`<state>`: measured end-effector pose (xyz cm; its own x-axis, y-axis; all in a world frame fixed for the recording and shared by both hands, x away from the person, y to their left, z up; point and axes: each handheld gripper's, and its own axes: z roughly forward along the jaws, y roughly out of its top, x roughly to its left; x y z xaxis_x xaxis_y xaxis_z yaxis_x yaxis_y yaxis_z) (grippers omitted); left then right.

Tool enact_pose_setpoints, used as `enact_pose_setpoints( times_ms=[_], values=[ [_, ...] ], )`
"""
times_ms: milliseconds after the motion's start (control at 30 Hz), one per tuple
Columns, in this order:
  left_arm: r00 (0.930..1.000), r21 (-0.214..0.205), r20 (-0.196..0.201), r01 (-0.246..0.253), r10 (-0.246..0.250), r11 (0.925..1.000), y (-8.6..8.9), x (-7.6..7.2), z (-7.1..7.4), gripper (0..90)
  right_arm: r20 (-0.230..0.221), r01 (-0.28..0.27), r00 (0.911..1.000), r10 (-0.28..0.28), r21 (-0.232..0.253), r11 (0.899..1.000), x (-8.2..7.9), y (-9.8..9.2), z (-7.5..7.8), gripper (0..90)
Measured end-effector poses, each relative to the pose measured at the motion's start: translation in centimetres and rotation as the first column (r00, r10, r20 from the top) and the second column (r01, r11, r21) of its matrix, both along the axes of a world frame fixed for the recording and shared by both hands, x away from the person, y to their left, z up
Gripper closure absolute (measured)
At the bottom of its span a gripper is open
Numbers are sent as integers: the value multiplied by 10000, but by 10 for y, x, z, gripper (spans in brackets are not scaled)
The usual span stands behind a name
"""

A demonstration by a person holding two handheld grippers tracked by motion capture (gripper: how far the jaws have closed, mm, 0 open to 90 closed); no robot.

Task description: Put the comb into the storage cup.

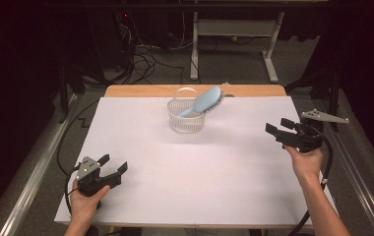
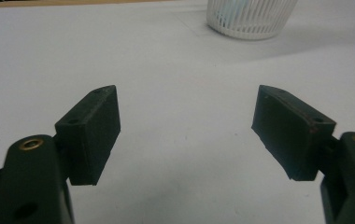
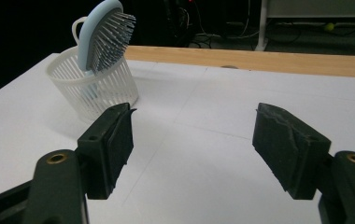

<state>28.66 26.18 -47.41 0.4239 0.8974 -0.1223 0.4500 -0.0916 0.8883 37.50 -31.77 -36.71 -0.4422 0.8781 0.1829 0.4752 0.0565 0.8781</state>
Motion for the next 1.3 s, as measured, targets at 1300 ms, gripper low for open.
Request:
enact_pose_setpoints(
  times_ms=[1300],
  values=[
    [10000, -2, 53, 6, -6, 10000, -3, -3, 1, 241, 263, 186, 9995, -193, 245, 9995, -38, -20, -17, 294]
  ],
)
